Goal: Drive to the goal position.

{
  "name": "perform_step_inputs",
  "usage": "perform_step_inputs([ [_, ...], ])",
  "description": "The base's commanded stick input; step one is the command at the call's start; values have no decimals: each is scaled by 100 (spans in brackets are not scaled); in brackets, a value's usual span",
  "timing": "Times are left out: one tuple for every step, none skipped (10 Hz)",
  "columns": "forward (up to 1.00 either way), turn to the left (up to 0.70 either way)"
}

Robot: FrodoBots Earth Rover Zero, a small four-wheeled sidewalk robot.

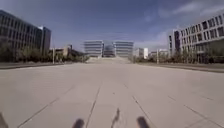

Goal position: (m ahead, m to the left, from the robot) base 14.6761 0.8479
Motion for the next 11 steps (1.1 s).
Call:
perform_step_inputs([
  [70, 2],
  [70, 2],
  [70, 2],
  [70, 2],
  [70, 2],
  [70, 2],
  [70, 2],
  [70, 2],
  [70, 2],
  [70, 2],
  [70, 2],
])
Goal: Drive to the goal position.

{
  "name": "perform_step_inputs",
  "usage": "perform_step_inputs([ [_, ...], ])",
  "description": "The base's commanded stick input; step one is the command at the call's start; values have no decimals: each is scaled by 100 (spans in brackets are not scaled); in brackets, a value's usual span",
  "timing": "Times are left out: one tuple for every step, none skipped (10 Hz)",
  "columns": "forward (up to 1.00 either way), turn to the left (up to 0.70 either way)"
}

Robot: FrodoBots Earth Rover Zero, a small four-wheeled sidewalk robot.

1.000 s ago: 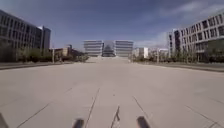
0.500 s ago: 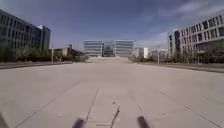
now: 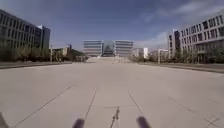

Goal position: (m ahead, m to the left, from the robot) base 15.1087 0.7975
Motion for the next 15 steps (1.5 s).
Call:
perform_step_inputs([
  [70, 2],
  [70, 2],
  [70, 2],
  [70, 2],
  [70, 2],
  [70, 2],
  [70, 2],
  [70, 2],
  [70, 2],
  [70, 2],
  [70, 2],
  [70, 2],
  [70, 2],
  [70, 2],
  [70, 2],
])
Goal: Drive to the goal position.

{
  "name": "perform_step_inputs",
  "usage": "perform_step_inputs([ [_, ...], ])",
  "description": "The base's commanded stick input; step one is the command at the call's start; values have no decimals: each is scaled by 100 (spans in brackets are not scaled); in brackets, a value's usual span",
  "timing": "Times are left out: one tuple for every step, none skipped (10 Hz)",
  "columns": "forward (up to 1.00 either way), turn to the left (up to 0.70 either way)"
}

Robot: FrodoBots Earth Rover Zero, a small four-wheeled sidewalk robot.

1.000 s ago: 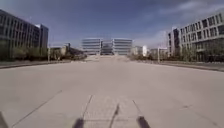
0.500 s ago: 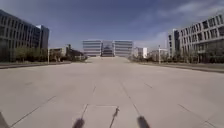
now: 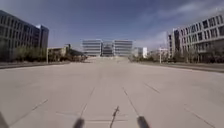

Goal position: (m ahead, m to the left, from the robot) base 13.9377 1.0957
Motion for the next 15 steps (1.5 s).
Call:
perform_step_inputs([
  [70, 2],
  [70, 2],
  [70, 2],
  [70, 0],
  [70, 0],
  [70, 0],
  [70, 0],
  [70, 0],
  [70, 0],
  [70, 0],
  [70, 0],
  [70, 0],
  [70, 0],
  [70, 0],
  [70, 0],
])
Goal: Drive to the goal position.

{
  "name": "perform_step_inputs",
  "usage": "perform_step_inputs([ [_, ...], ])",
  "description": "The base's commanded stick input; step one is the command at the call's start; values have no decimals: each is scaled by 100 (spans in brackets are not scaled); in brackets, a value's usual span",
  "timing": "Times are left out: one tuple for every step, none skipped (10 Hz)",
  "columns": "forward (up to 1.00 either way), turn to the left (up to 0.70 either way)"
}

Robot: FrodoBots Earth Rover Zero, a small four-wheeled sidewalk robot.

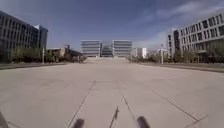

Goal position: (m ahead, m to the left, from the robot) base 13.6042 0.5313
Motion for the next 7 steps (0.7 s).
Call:
perform_step_inputs([
  [70, 0],
  [70, 0],
  [70, 0],
  [70, 0],
  [70, 0],
  [70, 0],
  [70, 0],
])
